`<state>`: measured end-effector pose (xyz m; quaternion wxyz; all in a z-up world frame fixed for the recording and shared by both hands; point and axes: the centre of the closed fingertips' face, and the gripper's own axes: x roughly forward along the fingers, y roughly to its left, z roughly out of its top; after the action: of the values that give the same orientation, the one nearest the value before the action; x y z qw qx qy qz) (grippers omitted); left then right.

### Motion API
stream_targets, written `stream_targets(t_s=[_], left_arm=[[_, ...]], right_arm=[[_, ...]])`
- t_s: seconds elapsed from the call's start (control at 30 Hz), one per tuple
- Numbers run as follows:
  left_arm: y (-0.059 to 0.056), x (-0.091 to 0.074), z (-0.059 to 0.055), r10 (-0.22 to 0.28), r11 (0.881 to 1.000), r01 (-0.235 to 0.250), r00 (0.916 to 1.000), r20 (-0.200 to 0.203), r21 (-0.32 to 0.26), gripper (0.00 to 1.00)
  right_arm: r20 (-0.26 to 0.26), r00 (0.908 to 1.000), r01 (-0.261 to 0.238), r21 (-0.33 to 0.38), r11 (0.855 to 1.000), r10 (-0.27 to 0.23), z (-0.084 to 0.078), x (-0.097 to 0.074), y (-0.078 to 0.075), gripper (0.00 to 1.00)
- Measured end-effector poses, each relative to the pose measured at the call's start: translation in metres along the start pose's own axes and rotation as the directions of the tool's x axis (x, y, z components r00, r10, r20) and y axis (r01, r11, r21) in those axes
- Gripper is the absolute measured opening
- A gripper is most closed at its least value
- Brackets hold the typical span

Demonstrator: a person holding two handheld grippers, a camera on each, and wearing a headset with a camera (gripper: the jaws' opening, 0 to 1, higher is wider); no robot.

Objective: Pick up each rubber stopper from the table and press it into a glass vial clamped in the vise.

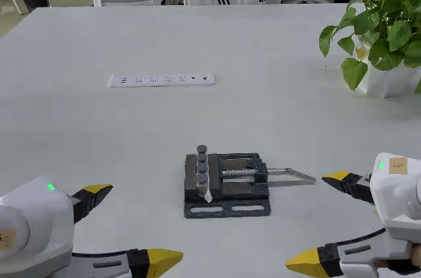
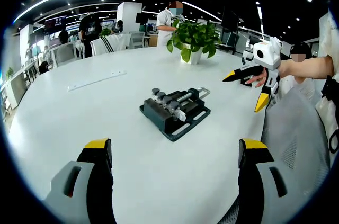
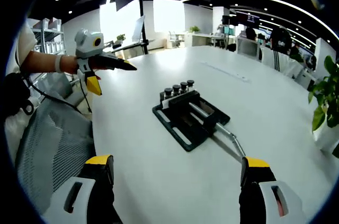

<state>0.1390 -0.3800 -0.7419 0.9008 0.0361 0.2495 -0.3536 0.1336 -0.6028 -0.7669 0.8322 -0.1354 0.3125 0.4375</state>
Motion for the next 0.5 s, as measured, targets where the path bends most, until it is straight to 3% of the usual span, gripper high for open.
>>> stream_targets(t_s=[0.5], left_arm=[[-0.003, 0.001, -0.004, -0.008, 1.0, 0.008, 0.9997, -0.024, 0.004, 0.99]], right_arm=[[0.009, 0.9999, -0.007, 0.066, 0.998, 0.006, -0.019, -0.004, 0.01, 0.99]])
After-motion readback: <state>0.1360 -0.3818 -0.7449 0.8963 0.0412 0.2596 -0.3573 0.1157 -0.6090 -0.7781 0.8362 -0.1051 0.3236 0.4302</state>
